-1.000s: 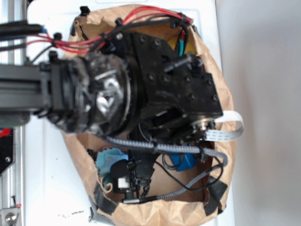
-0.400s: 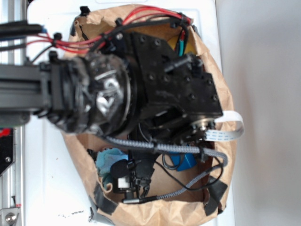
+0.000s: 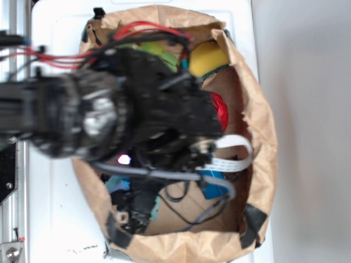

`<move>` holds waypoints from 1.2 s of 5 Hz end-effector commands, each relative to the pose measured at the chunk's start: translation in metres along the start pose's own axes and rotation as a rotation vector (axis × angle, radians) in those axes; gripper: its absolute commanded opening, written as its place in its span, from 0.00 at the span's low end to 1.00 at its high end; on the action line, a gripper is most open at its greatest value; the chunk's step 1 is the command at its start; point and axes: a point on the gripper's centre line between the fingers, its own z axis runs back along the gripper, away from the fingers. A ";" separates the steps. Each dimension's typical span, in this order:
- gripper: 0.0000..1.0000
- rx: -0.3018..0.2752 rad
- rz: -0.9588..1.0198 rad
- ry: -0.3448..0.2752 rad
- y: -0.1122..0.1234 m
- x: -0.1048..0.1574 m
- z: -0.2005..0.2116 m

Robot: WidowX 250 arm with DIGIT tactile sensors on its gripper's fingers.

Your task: Grab the blue cloth.

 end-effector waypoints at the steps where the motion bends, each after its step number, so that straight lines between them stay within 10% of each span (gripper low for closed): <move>1: 1.00 0.002 -0.071 -0.076 -0.017 -0.018 -0.004; 2: 0.00 0.021 -0.044 -0.107 -0.015 -0.015 -0.011; 6: 0.00 0.064 0.004 -0.212 -0.009 0.014 -0.004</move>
